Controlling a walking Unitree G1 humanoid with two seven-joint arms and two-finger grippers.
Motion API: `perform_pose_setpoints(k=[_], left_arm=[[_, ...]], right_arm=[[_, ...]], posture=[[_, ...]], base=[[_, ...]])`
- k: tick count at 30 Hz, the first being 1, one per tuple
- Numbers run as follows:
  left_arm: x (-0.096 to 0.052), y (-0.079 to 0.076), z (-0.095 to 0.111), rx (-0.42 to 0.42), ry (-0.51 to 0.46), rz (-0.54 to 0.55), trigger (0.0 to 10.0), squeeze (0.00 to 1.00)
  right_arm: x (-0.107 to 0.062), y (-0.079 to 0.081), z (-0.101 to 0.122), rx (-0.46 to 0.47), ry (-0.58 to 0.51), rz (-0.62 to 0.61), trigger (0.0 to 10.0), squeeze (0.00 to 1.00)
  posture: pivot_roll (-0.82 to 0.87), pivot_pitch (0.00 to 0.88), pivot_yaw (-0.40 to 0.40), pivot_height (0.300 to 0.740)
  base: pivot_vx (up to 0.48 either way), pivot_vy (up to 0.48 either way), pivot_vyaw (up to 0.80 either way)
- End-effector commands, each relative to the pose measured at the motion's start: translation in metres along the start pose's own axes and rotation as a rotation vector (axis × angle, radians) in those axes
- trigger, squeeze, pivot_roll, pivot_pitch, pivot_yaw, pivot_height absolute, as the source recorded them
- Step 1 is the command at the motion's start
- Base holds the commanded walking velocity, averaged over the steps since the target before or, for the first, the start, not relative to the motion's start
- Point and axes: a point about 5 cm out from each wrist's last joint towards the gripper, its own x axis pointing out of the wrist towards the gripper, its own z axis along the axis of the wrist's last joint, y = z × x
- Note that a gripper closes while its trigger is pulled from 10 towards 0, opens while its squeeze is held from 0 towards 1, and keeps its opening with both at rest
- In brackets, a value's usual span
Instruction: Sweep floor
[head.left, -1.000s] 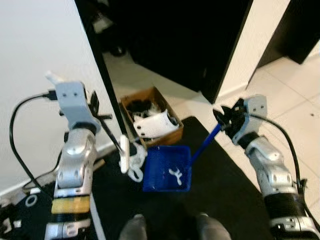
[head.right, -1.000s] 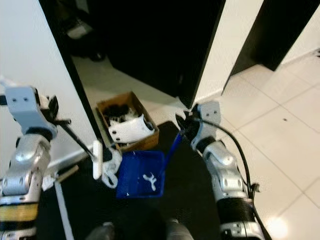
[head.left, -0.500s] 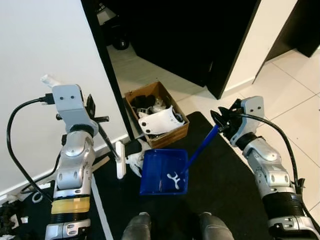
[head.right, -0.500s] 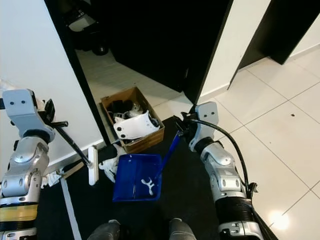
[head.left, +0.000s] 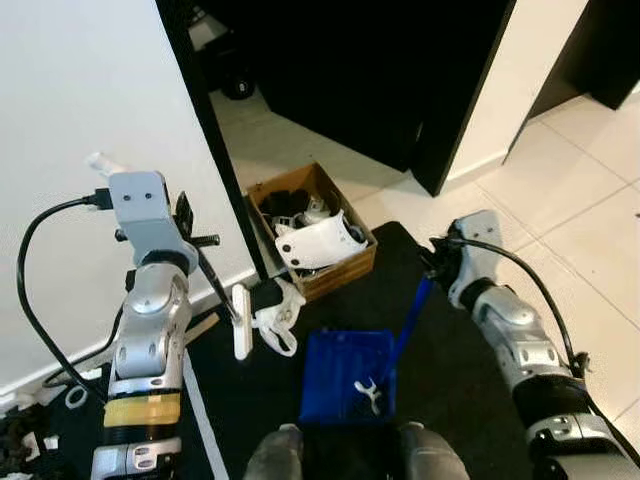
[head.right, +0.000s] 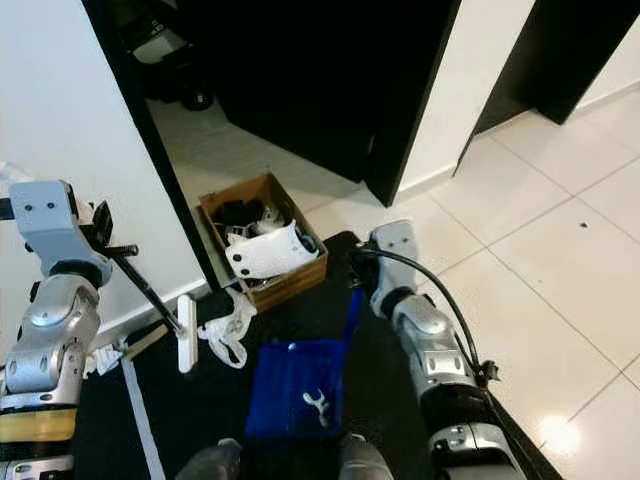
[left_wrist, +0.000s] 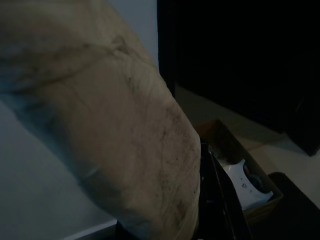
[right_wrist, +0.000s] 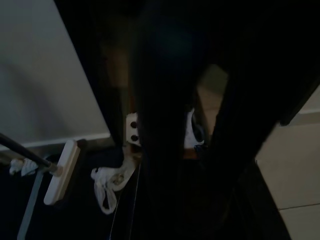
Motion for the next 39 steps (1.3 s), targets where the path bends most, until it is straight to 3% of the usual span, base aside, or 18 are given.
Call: perform_pose_setpoints(k=[1,15,29,30,32,39], left_arm=[[-0.001,0.006,0.001,0.031,-0.003,0.015,10.0,0.00],[-0.008,0.012,0.001,0.039,0.007,0.026,10.0,0.00],[-0.015,0.012,-0.008,0.046,0.039,0.033,10.0,0.00],[-0.015,0.012,-0.008,0.048,0.041,0.033,10.0,0.00],[-0.016,0.013,-0.008,0.049,0.043,0.034,10.0,0.00],[-0.016,0.012,-0.008,0.051,0.043,0.032,10.0,0.00]], right_arm=[[0.005,0.001,0.009,-0.030,-0.048,0.009,10.0,0.00],[0.016,0.005,0.008,-0.083,-0.038,0.021,10.0,0.00],[0.014,0.002,-0.014,-0.150,0.082,-0.015,10.0,0.00],[0.014,0.002,-0.015,-0.150,0.086,-0.017,10.0,0.37],[0.013,0.002,-0.017,-0.152,0.091,-0.022,10.0,1.00],[0.013,-0.001,-0.014,-0.146,0.068,-0.030,10.0,1.00]], posture=[[0.02,0.127,0.045,0.740],[0.05,0.168,0.043,0.740],[0.06,0.196,0.041,0.740],[0.06,0.198,0.041,0.740],[0.06,0.198,0.041,0.740],[0.05,0.197,0.040,0.740]], base=[[0.000,0.000,0.00],[0.000,0.000,0.00],[0.000,0.000,0.00],[0.000,0.000,0.00],[0.000,0.000,0.00],[0.000,0.000,0.00]])
